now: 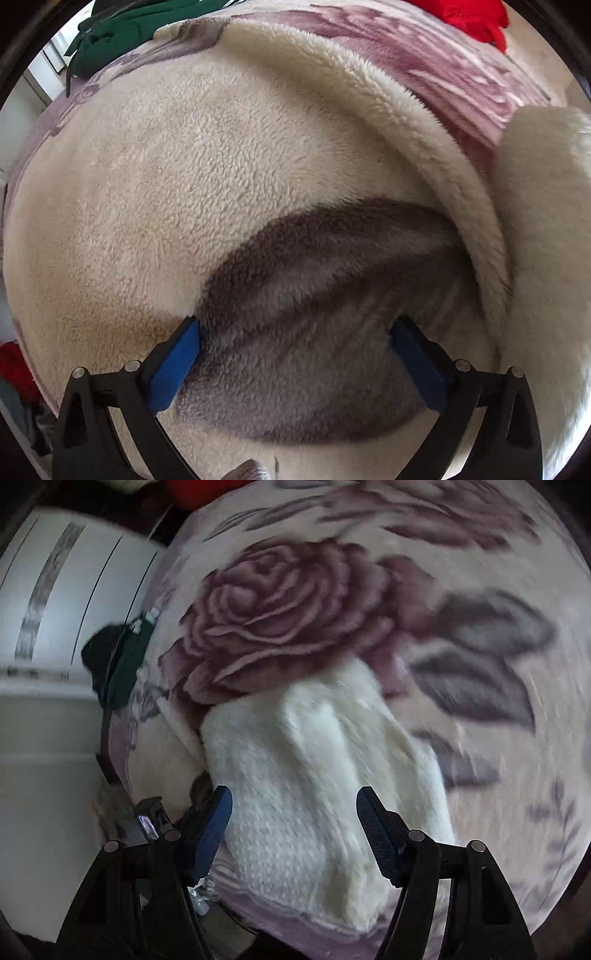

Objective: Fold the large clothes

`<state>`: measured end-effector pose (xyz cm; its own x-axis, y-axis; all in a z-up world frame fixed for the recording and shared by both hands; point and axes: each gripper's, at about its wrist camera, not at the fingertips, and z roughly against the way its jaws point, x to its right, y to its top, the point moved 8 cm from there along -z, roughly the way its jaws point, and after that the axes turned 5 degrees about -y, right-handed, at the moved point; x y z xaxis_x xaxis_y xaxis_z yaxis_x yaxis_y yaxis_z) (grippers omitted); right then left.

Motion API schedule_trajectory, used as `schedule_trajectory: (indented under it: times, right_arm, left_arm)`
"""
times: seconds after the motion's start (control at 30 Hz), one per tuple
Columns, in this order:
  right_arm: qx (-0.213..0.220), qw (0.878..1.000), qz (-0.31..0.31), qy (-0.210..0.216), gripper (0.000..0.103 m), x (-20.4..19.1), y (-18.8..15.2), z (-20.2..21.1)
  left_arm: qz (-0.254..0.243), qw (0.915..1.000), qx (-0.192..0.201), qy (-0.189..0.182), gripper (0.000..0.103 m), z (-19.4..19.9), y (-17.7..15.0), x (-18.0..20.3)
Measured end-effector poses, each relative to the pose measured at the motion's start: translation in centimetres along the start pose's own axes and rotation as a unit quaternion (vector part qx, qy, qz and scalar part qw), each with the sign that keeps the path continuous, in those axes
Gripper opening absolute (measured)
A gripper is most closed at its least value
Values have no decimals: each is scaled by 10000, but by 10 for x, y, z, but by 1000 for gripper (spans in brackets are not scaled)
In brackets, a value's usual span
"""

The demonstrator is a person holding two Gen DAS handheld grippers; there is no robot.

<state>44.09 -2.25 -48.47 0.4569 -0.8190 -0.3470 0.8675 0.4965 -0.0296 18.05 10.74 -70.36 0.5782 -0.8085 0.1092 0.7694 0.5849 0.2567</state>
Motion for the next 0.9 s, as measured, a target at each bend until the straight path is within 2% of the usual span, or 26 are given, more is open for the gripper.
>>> schedule_trajectory:
  times: [0.03, 0.1, 0.17, 0.23, 0.27, 0.3, 0.4, 0.47, 0.5, 0.57, 0.63, 0.67, 0.7, 0.73, 0.77, 0.8, 0.83, 0.9]
  right_arm:
    - [-140, 9983, 563, -70, 72, -25, 14, -14]
    - [-563, 9852, 1574, -389, 72, -67, 34, -55]
    - [-1116, 9669, 2185, -702, 71, -83, 28, -96]
    - [-1402, 9506, 2582, -1004, 16, -92, 21, -116]
    - [-1330, 9486, 2639, -1135, 9, -94, 18, -115]
    - [-1194, 9507, 2621, -1154, 8, -97, 18, -109]
    - [-647, 9788, 1641, -1040, 4, -75, 31, -82]
    - [-318, 9884, 904, -1177, 4, -42, 40, -75]
    - [-421, 9903, 704, -1120, 4, -32, 37, -80]
    - [-496, 9960, 299, -681, 5, -24, 32, -81]
    - [-580, 9980, 187, -164, 7, -28, 32, -74]
    - [-553, 9983, 117, -118, 15, -25, 33, -65]
    - [-486, 9987, 48, -146, 28, -19, 35, -56]
    - [-362, 9992, -1, -139, 36, -12, 37, -47]
    - [-183, 9997, -56, -166, 51, -5, 39, -33]
    - [-17, 9996, -116, -239, 59, 5, 37, -17]
    - [73, 9994, -189, -274, 61, 14, 32, -3]
    - [162, 9983, -515, -226, 62, 40, 15, 14]
  left_arm:
    - [8, 10000, -47, 75, 103, -2, 4, 1]
    - [48, 9998, -143, 109, 103, -5, 8, -1]
    - [98, 9998, -165, 54, 103, -5, 11, -2]
    - [100, 9998, -149, -32, 103, -4, 13, -4]
    - [106, 9998, -122, -79, 103, -3, 14, -8]
    - [107, 9998, -96, -111, 103, -1, 13, -10]
    - [69, 9999, -56, -149, 103, 1, 11, -14]
    - [72, 9998, -97, -159, 103, 3, 9, -17]
    - [74, 9998, -127, -160, 103, 6, 5, -16]
    - [107, 9996, -175, -216, 103, 17, 10, -16]
    - [191, 9992, -45, -359, 103, 36, 20, -17]
    - [228, 9988, 49, -428, 103, 45, 24, -17]
    - [271, 9981, 158, -535, 103, 55, 32, -17]
    - [330, 9968, 269, -683, 103, 65, 39, -14]
    - [418, 9946, 376, -870, 103, 74, 49, -11]
    - [527, 9917, 445, -1082, 103, 80, 58, -7]
    - [683, 9855, 501, -1467, 103, 84, 69, 0]
    - [863, 9724, 366, -2136, 103, 78, 83, 24]
